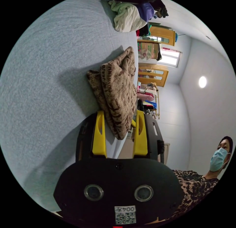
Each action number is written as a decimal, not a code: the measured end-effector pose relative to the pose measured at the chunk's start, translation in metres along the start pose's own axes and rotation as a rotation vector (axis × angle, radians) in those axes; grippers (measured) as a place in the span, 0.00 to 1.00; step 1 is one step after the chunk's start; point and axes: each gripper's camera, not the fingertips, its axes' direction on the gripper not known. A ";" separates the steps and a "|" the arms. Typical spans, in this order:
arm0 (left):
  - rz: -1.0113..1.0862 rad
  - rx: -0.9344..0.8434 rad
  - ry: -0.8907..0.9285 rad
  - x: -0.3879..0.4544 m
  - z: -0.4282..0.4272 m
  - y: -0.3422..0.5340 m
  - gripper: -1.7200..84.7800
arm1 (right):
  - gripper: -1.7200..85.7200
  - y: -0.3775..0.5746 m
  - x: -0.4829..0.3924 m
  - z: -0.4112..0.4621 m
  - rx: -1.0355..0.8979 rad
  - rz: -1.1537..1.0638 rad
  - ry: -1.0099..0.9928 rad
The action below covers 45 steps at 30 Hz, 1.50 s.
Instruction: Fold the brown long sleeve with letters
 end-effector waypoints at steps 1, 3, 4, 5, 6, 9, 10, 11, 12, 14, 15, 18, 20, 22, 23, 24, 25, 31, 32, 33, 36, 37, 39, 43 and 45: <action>-0.010 0.018 0.014 -0.006 0.007 0.005 0.22 | 0.23 -0.012 0.015 0.009 -0.002 0.009 -0.034; -0.019 0.037 0.032 -0.015 0.020 0.013 0.23 | 0.22 -0.030 0.033 0.024 -0.009 0.020 -0.093; -0.020 0.047 0.036 -0.020 0.029 0.017 0.23 | 0.21 -0.043 0.043 0.036 -0.018 0.019 -0.126; -0.019 0.059 0.033 -0.025 0.039 0.022 0.23 | 0.21 -0.057 0.052 0.050 -0.033 0.016 -0.152; -0.018 0.063 0.030 -0.027 0.044 0.024 0.23 | 0.21 -0.064 0.056 0.058 -0.042 0.017 -0.164; -0.002 0.070 -0.006 -0.039 0.075 0.039 0.19 | 0.16 -0.098 0.071 0.098 -0.080 0.004 -0.195; 0.002 0.067 -0.056 -0.044 0.088 0.046 0.15 | 0.14 -0.110 0.074 0.117 -0.111 -0.005 -0.188; 0.017 0.075 -0.118 -0.045 0.099 0.057 0.13 | 0.12 -0.117 0.069 0.129 -0.109 -0.042 -0.156; 0.029 0.089 -0.138 -0.043 0.103 0.063 0.13 | 0.12 -0.118 0.064 0.133 -0.098 -0.069 -0.128; 0.159 0.129 -0.220 -0.018 0.123 0.095 0.12 | 0.11 -0.113 0.029 0.146 -0.054 -0.221 -0.047; 0.203 0.128 -0.249 -0.009 0.128 0.105 0.12 | 0.11 -0.109 0.019 0.149 -0.045 -0.259 -0.032; 0.406 0.084 -0.359 0.031 0.156 0.159 0.12 | 0.11 -0.075 -0.028 0.157 0.015 -0.415 0.076; 0.518 0.036 -0.385 0.050 0.175 0.208 0.12 | 0.11 -0.037 -0.047 0.153 0.117 -0.480 0.100; 0.597 -0.016 -0.384 0.058 0.193 0.246 0.12 | 0.11 -0.002 -0.051 0.150 0.205 -0.506 0.117; 0.656 -0.063 -0.381 0.061 0.208 0.272 0.12 | 0.11 0.024 -0.050 0.149 0.270 -0.506 0.138; 0.685 -0.088 -0.378 0.061 0.216 0.285 0.12 | 0.11 0.038 -0.048 0.149 0.305 -0.500 0.151; 0.748 -0.146 -0.362 0.060 0.235 0.311 0.12 | 0.11 0.067 -0.043 0.151 0.379 -0.481 0.185; 0.964 -0.561 -0.207 0.018 0.353 0.452 0.12 | 0.11 0.238 0.003 0.194 0.772 -0.190 0.361; 0.987 -0.657 -0.179 0.007 0.380 0.484 0.12 | 0.11 0.271 0.013 0.208 0.833 -0.115 0.387; 0.995 -0.703 -0.165 0.001 0.393 0.501 0.12 | 0.11 0.287 0.019 0.214 0.860 -0.074 0.396; 1.021 -0.951 -0.116 -0.029 0.462 0.595 0.12 | 0.11 0.366 0.044 0.250 1.009 0.130 0.423; 1.038 -1.047 -0.099 -0.041 0.489 0.636 0.12 | 0.11 0.397 0.050 0.267 1.069 0.195 0.444; 1.068 -1.183 -0.073 -0.058 0.526 0.699 0.12 | 0.11 0.442 0.060 0.294 1.167 0.287 0.454; 1.125 -1.455 -0.052 -0.101 0.604 0.857 0.12 | 0.11 0.539 0.083 0.368 1.403 0.480 0.439; 1.158 -1.553 -0.042 -0.121 0.633 0.927 0.12 | 0.11 0.576 0.094 0.401 1.496 0.559 0.423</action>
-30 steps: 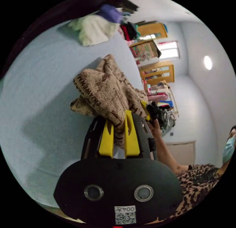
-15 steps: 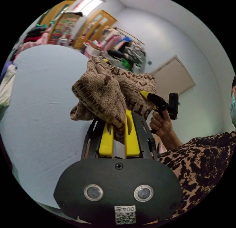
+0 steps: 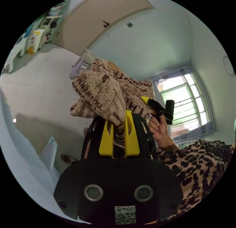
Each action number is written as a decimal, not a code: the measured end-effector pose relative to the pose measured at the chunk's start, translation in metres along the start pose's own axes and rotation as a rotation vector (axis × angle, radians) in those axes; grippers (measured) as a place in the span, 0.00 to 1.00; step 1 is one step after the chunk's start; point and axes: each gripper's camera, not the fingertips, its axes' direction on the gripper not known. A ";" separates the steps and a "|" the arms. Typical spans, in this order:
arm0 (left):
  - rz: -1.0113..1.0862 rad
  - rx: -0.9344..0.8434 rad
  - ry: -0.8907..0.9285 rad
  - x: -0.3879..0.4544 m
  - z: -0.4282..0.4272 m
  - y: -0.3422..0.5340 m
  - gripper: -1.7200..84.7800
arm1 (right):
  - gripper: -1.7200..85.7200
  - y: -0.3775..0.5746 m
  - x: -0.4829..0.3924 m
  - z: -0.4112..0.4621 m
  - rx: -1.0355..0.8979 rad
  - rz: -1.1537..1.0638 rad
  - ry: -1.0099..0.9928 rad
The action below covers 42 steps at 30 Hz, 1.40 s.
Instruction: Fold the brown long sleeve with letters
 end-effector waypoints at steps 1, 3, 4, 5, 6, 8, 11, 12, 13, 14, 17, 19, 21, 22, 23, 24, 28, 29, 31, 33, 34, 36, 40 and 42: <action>0.032 -0.054 0.015 0.010 0.048 -0.023 0.12 | 0.11 0.020 0.021 -0.014 0.047 0.050 0.021; 0.080 -0.131 0.038 0.027 0.121 -0.056 0.12 | 0.11 0.046 0.050 -0.034 0.112 0.111 0.055; 0.108 -0.176 0.049 0.038 0.169 -0.077 0.12 | 0.11 0.062 0.069 -0.046 0.153 0.148 0.076; 0.133 -0.217 0.059 0.050 0.219 -0.097 0.12 | 0.11 0.076 0.088 -0.058 0.192 0.183 0.091; 0.143 -0.236 0.063 0.055 0.243 -0.107 0.12 | 0.11 0.083 0.098 -0.064 0.210 0.201 0.098; 0.173 -0.302 0.075 0.077 0.339 -0.144 0.12 | 0.11 0.104 0.134 -0.082 0.267 0.257 0.124; 0.208 -0.367 0.065 0.104 0.448 -0.184 0.13 | 0.11 0.119 0.175 -0.096 0.305 0.319 0.144; 0.213 -0.378 0.063 0.109 0.469 -0.192 0.13 | 0.11 0.121 0.182 -0.098 0.312 0.328 0.149; 0.225 -0.397 0.061 0.118 0.507 -0.208 0.13 | 0.11 0.123 0.194 -0.102 0.321 0.337 0.165; 0.239 -0.412 0.056 0.126 0.543 -0.223 0.13 | 0.11 0.125 0.204 -0.104 0.334 0.344 0.178; 0.270 -0.438 0.058 0.143 0.625 -0.263 0.13 | 0.11 0.127 0.227 -0.106 0.393 0.368 0.192; 0.287 -0.455 0.064 0.151 0.669 -0.289 0.13 | 0.11 0.125 0.242 -0.104 0.432 0.390 0.192; 0.309 -0.471 0.061 0.158 0.712 -0.318 0.13 | 0.11 0.120 0.258 -0.099 0.471 0.419 0.184; 0.318 -0.480 0.065 0.160 0.740 -0.338 0.13 | 0.11 0.114 0.268 -0.095 0.494 0.431 0.183; 0.328 -0.492 0.072 0.162 0.767 -0.359 0.13 | 0.11 0.106 0.280 -0.089 0.516 0.443 0.187; 0.335 -0.497 0.072 0.163 0.781 -0.370 0.13 | 0.11 0.102 0.286 -0.086 0.528 0.451 0.187; 0.361 -0.505 0.079 0.161 0.874 -0.450 0.13 | 0.11 0.066 0.336 -0.063 0.615 0.507 0.177; 0.371 -0.510 0.083 0.160 0.900 -0.472 0.13 | 0.11 0.055 0.352 -0.056 0.640 0.520 0.169; 0.387 -0.518 0.083 0.155 0.939 -0.501 0.13 | 0.11 0.038 0.375 -0.045 0.662 0.532 0.165; 0.379 -0.528 0.088 0.147 0.975 -0.525 0.13 | 0.11 0.024 0.397 -0.031 0.674 0.547 0.167; 0.372 -0.540 0.091 0.140 0.998 -0.536 0.13 | 0.11 0.017 0.412 -0.021 0.675 0.560 0.167; 0.360 -0.564 0.090 0.127 1.031 -0.549 0.13 | 0.11 0.012 0.434 -0.004 0.667 0.584 0.177; 0.339 -0.622 0.087 0.090 1.099 -0.557 0.13 | 0.11 0.023 0.480 0.041 0.664 0.670 0.179; 0.346 -0.654 0.070 0.074 1.123 -0.554 0.13 | 0.11 0.033 0.501 0.063 0.643 0.726 0.174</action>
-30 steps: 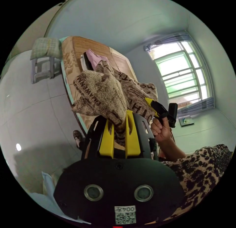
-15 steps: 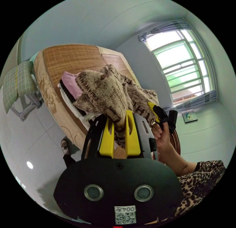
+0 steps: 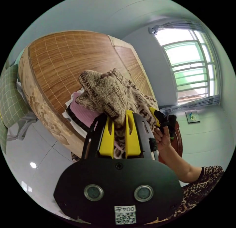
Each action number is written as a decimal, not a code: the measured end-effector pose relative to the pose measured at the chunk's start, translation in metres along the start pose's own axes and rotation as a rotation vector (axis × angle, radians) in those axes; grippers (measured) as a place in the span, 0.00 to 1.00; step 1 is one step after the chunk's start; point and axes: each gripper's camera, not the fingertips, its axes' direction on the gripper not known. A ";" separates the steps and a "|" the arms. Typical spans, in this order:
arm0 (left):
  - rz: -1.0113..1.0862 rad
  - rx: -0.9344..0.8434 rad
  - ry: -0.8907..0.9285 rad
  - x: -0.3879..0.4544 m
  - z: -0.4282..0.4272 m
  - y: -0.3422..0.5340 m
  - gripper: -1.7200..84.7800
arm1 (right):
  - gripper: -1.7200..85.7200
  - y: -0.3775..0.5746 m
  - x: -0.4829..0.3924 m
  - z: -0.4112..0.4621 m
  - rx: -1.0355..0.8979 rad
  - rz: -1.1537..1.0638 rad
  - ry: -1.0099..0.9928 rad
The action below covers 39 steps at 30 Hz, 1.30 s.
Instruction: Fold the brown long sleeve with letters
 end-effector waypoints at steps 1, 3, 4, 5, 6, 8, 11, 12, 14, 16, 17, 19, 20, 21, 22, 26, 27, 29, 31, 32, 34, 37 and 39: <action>-0.003 -0.031 -0.018 -0.011 0.013 -0.002 0.13 | 0.11 0.005 0.014 0.013 -0.024 0.023 0.028; -0.054 -0.051 -0.010 -0.031 0.029 0.003 0.13 | 0.12 0.010 0.032 0.026 -0.054 0.053 0.075; -0.097 -0.025 0.062 -0.045 0.032 0.009 0.13 | 0.12 0.010 0.039 0.030 -0.066 0.066 0.068; -0.127 0.004 0.141 -0.053 0.032 0.015 0.13 | 0.13 0.007 0.039 0.028 -0.068 0.081 0.062; -0.138 0.016 0.169 -0.055 0.032 0.018 0.13 | 0.13 0.005 0.036 0.025 -0.069 0.086 0.080; -0.174 0.086 0.187 -0.055 0.015 0.036 0.13 | 0.15 -0.006 0.006 0.002 -0.077 0.037 0.238; -0.132 0.259 0.040 -0.028 -0.039 0.068 0.13 | 0.15 -0.010 -0.058 -0.029 -0.044 -0.131 0.487; -0.096 0.291 -0.014 -0.016 -0.048 0.074 0.13 | 0.16 -0.011 -0.072 -0.031 -0.039 -0.179 0.512; 0.087 0.317 -0.145 0.040 -0.057 0.085 0.13 | 0.17 -0.018 -0.117 -0.015 -0.077 -0.335 0.543; 0.223 0.257 -0.168 0.071 -0.039 0.080 0.13 | 0.18 -0.031 -0.134 0.016 -0.152 -0.419 0.560; 0.272 0.196 -0.194 0.083 -0.022 0.074 0.14 | 0.18 -0.043 -0.137 0.043 -0.221 -0.451 0.592; 0.305 0.070 -0.276 0.088 0.010 0.065 0.15 | 0.18 -0.061 -0.129 0.081 -0.317 -0.474 0.662; 0.319 -0.002 -0.361 0.085 0.029 0.066 0.15 | 0.18 -0.072 -0.119 0.104 -0.375 -0.487 0.719; 0.320 -0.005 -0.371 0.084 0.033 0.069 0.15 | 0.18 -0.077 -0.113 0.113 -0.400 -0.485 0.733; 0.296 0.021 -0.350 0.079 0.032 0.076 0.15 | 0.18 -0.092 -0.104 0.122 -0.421 -0.456 0.723; 0.218 0.008 -0.237 0.087 -0.007 0.091 0.15 | 0.17 -0.163 -0.107 0.093 -0.403 -0.317 0.592; 0.213 0.010 -0.212 0.090 -0.018 0.095 0.14 | 0.17 -0.171 -0.114 0.083 -0.390 -0.317 0.580; 0.176 0.104 -0.070 0.105 -0.078 0.124 0.13 | 0.14 -0.192 -0.157 0.032 -0.307 -0.382 0.474; 0.173 0.203 0.002 0.123 -0.133 0.164 0.12 | 0.10 -0.198 -0.198 -0.009 -0.255 -0.464 0.401; 0.176 0.264 0.014 0.138 -0.171 0.202 0.09 | 0.06 -0.198 -0.228 -0.032 -0.244 -0.535 0.348; 0.162 0.323 -0.011 0.160 -0.226 0.272 0.06 | 0.03 -0.193 -0.271 -0.053 -0.265 -0.648 0.275; 0.051 0.387 -0.130 0.195 -0.301 0.420 0.03 | 0.02 -0.169 -0.333 -0.057 -0.405 -0.831 0.110; -0.087 0.437 -0.196 0.217 -0.337 0.526 0.03 | 0.01 -0.146 -0.363 -0.043 -0.549 -0.924 0.008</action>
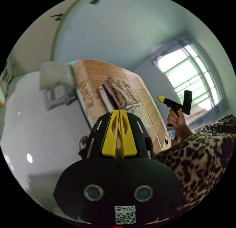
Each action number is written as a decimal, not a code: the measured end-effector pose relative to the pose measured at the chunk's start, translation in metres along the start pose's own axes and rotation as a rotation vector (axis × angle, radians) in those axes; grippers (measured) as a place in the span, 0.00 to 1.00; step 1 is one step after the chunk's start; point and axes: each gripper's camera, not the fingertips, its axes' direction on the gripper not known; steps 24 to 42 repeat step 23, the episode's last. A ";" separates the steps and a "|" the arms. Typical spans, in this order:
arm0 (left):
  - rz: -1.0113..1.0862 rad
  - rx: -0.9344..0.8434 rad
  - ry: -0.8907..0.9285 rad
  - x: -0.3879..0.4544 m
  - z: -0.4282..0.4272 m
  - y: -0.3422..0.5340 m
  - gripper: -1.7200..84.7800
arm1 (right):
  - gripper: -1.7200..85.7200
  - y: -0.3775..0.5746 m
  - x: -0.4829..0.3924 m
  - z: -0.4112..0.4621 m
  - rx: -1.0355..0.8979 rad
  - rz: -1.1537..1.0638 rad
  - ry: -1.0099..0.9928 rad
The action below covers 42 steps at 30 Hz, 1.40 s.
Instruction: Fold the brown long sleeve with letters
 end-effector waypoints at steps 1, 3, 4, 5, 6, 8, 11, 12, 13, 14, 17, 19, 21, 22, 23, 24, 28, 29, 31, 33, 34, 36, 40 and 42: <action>-0.103 0.035 -0.062 0.004 -0.051 0.059 0.03 | 0.01 -0.009 -0.023 0.016 -0.084 -0.074 -0.091; -0.267 0.081 -0.169 0.017 -0.121 0.149 0.02 | 0.01 -0.017 -0.060 0.044 -0.213 -0.186 -0.231; -0.379 0.111 -0.243 0.030 -0.163 0.208 0.02 | 0.01 -0.019 -0.087 0.061 -0.304 -0.254 -0.312; -0.500 0.138 -0.308 0.045 -0.201 0.264 0.02 | 0.01 -0.019 -0.117 0.077 -0.409 -0.325 -0.389; -0.567 0.154 -0.335 0.053 -0.219 0.291 0.02 | 0.01 -0.019 -0.132 0.083 -0.459 -0.364 -0.426; -0.785 0.274 -0.412 0.094 -0.284 0.387 0.02 | 0.01 -0.012 -0.196 0.096 -0.615 -0.542 -0.534; -0.976 0.428 -0.483 0.151 -0.344 0.486 0.02 | 0.01 0.003 -0.272 0.097 -0.779 -0.764 -0.606; -1.009 0.458 -0.491 0.162 -0.354 0.504 0.02 | 0.01 0.006 -0.286 0.095 -0.804 -0.808 -0.617; -1.071 0.520 -0.500 0.182 -0.371 0.539 0.02 | 0.01 0.013 -0.314 0.092 -0.847 -0.892 -0.625; -1.122 0.571 -0.500 0.201 -0.385 0.572 0.02 | 0.01 0.020 -0.341 0.088 -0.885 -0.968 -0.617; -1.218 0.666 -0.501 0.235 -0.422 0.645 0.02 | 0.01 0.037 -0.404 0.078 -0.918 -1.117 -0.582; -1.253 0.719 -0.486 0.248 -0.450 0.686 0.02 | 0.02 0.046 -0.442 0.074 -0.925 -1.171 -0.539; -1.259 0.761 -0.489 0.259 -0.483 0.726 0.02 | 0.02 0.056 -0.481 0.074 -0.919 -1.204 -0.495; -1.248 0.769 -0.502 0.265 -0.507 0.750 0.02 | 0.03 0.062 -0.507 0.075 -0.914 -1.221 -0.473; -1.234 0.762 -0.521 0.271 -0.531 0.775 0.02 | 0.05 0.069 -0.533 0.079 -0.925 -1.236 -0.449; -1.234 0.762 -0.521 0.271 -0.531 0.775 0.02 | 0.05 0.069 -0.533 0.079 -0.925 -1.236 -0.449; -1.234 0.762 -0.521 0.271 -0.531 0.775 0.02 | 0.05 0.069 -0.533 0.079 -0.925 -1.236 -0.449; -1.234 0.762 -0.521 0.271 -0.531 0.775 0.02 | 0.05 0.069 -0.533 0.079 -0.925 -1.236 -0.449; -1.234 0.762 -0.521 0.271 -0.531 0.775 0.02 | 0.05 0.069 -0.533 0.079 -0.925 -1.236 -0.449; -1.234 0.762 -0.521 0.271 -0.531 0.775 0.02 | 0.05 0.069 -0.533 0.079 -0.925 -1.236 -0.449; -1.234 0.762 -0.521 0.271 -0.531 0.775 0.02 | 0.05 0.069 -0.533 0.079 -0.925 -1.236 -0.449; -1.234 0.762 -0.521 0.271 -0.531 0.775 0.02 | 0.05 0.069 -0.533 0.079 -0.925 -1.236 -0.449; -1.234 0.762 -0.521 0.271 -0.531 0.775 0.02 | 0.05 0.069 -0.533 0.079 -0.925 -1.236 -0.449; -1.234 0.762 -0.521 0.271 -0.531 0.775 0.02 | 0.05 0.069 -0.533 0.079 -0.925 -1.236 -0.449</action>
